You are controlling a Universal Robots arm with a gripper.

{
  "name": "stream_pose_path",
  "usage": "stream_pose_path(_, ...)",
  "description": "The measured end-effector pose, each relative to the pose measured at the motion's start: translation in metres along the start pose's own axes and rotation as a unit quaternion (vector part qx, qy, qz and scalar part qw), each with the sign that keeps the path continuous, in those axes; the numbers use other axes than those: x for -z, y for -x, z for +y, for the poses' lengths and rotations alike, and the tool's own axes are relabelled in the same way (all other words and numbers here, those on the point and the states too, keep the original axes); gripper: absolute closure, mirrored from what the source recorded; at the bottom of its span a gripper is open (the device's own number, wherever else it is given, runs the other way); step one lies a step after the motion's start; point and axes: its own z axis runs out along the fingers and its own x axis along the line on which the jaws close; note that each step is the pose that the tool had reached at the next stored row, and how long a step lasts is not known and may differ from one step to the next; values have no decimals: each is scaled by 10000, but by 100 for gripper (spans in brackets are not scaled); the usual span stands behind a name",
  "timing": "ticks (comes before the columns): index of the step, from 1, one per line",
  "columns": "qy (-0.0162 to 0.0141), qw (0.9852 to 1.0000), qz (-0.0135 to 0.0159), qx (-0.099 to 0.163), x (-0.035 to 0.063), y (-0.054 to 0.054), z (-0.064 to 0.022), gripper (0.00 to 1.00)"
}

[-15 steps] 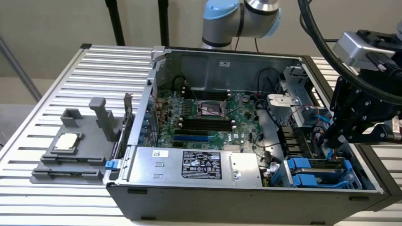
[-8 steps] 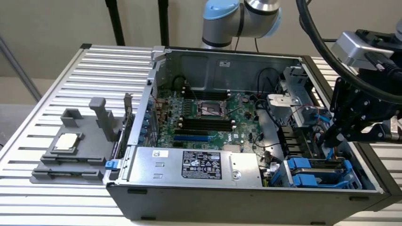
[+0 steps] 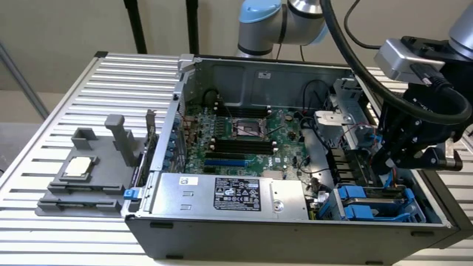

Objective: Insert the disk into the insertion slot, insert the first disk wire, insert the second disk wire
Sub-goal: 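Insert the second disk wire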

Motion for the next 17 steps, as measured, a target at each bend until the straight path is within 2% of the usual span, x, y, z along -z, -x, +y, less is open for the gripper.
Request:
stream_pose_path(3,-121,9999,-80,3,-10,-51,10,84)
stream_pose_path(4,-145,9998,-105,4,-17,-74,14,84)
stream_pose_path(6,-172,9997,-144,6,-36,-128,27,84)
stream_pose_path(9,-197,9996,-184,7,-71,-200,37,84)
stream_pose_path(12,-228,9995,-235,10,-104,-232,40,84)
stream_pose_path(17,-322,9989,-346,14,-146,-257,43,84)
